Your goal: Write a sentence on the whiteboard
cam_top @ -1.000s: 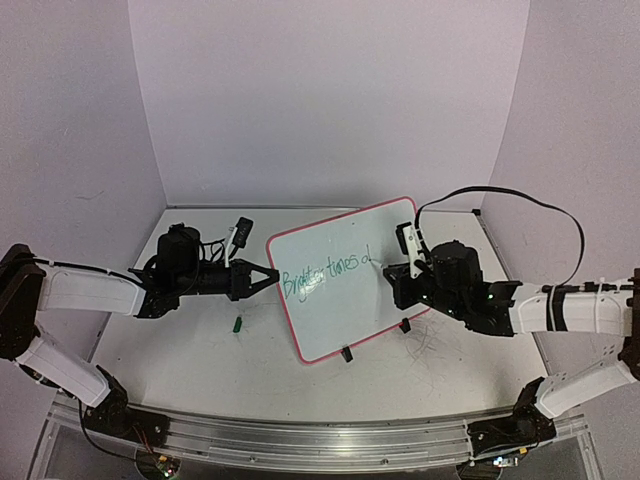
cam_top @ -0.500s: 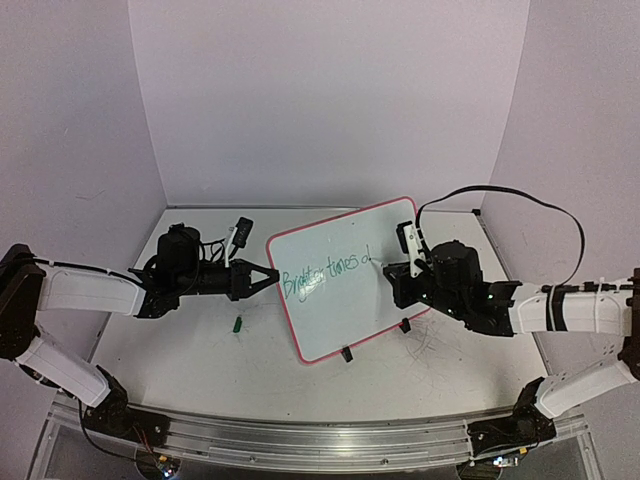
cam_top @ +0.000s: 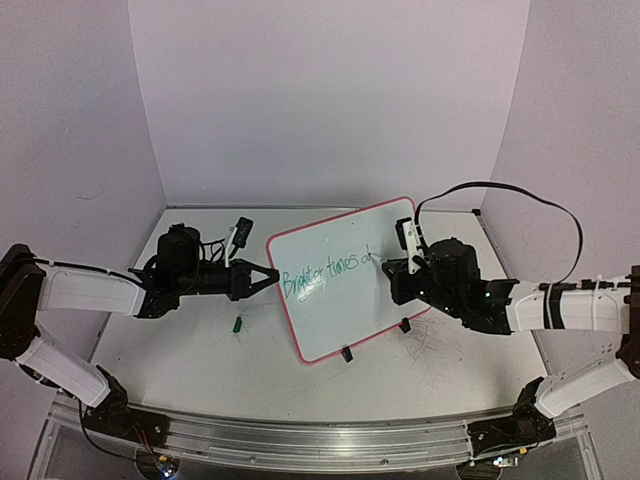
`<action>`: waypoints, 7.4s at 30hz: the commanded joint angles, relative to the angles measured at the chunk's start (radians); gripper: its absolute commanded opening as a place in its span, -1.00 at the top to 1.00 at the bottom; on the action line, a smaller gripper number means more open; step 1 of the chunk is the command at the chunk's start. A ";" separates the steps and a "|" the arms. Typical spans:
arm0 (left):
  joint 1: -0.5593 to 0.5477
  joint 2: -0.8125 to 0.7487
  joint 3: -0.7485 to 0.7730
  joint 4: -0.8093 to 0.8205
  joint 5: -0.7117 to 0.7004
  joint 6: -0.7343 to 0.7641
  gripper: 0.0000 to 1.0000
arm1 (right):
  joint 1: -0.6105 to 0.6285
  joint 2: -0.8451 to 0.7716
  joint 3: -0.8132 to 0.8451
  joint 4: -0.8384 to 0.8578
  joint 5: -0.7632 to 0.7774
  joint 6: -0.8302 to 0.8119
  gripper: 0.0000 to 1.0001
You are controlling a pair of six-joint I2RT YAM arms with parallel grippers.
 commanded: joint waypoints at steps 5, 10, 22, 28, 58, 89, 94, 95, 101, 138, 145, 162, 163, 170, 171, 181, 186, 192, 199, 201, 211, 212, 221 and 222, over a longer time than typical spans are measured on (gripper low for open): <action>0.004 -0.017 0.016 -0.027 -0.024 0.033 1.00 | -0.002 0.009 0.039 0.026 0.078 0.015 1.00; 0.004 -0.017 0.017 -0.027 -0.024 0.033 1.00 | -0.002 -0.005 0.032 -0.002 0.062 0.020 1.00; 0.005 -0.013 0.020 -0.027 -0.024 0.030 1.00 | -0.002 -0.044 -0.031 -0.051 0.011 0.043 1.00; 0.005 -0.010 0.020 -0.027 -0.025 0.030 1.00 | -0.002 -0.078 -0.032 -0.039 0.035 0.037 1.00; 0.005 -0.018 0.019 -0.029 -0.021 0.033 1.00 | -0.010 -0.018 0.005 0.044 0.037 0.028 1.00; 0.004 -0.010 0.020 -0.030 -0.019 0.036 1.00 | -0.018 -0.016 0.004 0.041 0.024 0.029 1.00; 0.004 -0.012 0.020 -0.031 -0.019 0.036 1.00 | -0.019 -0.022 -0.014 0.020 0.011 0.040 1.00; 0.004 -0.013 0.019 -0.032 -0.019 0.035 1.00 | -0.019 -0.023 -0.018 0.018 0.010 0.043 1.00; 0.005 -0.016 0.017 -0.031 -0.021 0.033 1.00 | -0.018 -0.036 -0.039 0.002 -0.001 0.055 1.00; 0.005 -0.018 0.014 -0.031 -0.019 0.033 1.00 | -0.043 -0.063 -0.043 0.085 0.061 0.032 1.00; 0.005 -0.016 0.017 -0.031 -0.018 0.033 1.00 | -0.052 -0.039 -0.026 0.095 0.080 0.033 1.00; 0.005 -0.014 0.021 -0.031 -0.017 0.036 1.00 | -0.057 -0.022 -0.018 0.082 0.008 0.024 1.00; 0.004 -0.014 0.022 -0.031 -0.017 0.036 1.00 | -0.057 -0.025 -0.020 0.078 0.005 0.023 1.00; 0.005 -0.010 0.025 -0.031 -0.014 0.036 1.00 | -0.057 -0.032 -0.040 0.055 -0.016 0.030 1.00; 0.004 -0.011 0.026 -0.030 -0.015 0.036 1.00 | -0.057 -0.033 -0.043 0.050 -0.018 0.032 1.00; 0.004 -0.005 0.029 -0.030 -0.013 0.035 1.00 | -0.057 -0.060 -0.067 0.010 0.016 0.046 1.00; 0.004 -0.008 0.028 -0.032 -0.014 0.033 1.00 | -0.056 -0.062 -0.069 0.006 0.028 0.052 1.00; 0.004 -0.010 0.026 -0.032 -0.014 0.031 1.00 | -0.057 -0.059 -0.065 0.005 0.060 0.055 1.00; 0.005 -0.014 0.025 -0.033 -0.015 0.031 1.00 | -0.057 -0.041 -0.048 0.034 0.082 0.060 1.00; 0.005 -0.016 0.024 -0.033 -0.015 0.031 1.00 | -0.057 -0.037 -0.042 0.046 0.081 0.059 1.00; 0.004 -0.019 0.018 -0.034 -0.018 0.034 1.00 | -0.057 -0.007 -0.011 0.075 0.077 0.046 1.00; 0.005 -0.019 0.018 -0.034 -0.018 0.034 1.00 | -0.057 -0.006 -0.009 0.076 0.078 0.044 1.00; 0.005 -0.022 0.016 -0.034 -0.020 0.036 1.00 | -0.057 0.006 -0.002 0.080 0.086 0.042 1.00; 0.005 -0.022 0.016 -0.034 -0.020 0.036 1.00 | -0.057 0.007 0.000 0.081 0.087 0.042 1.00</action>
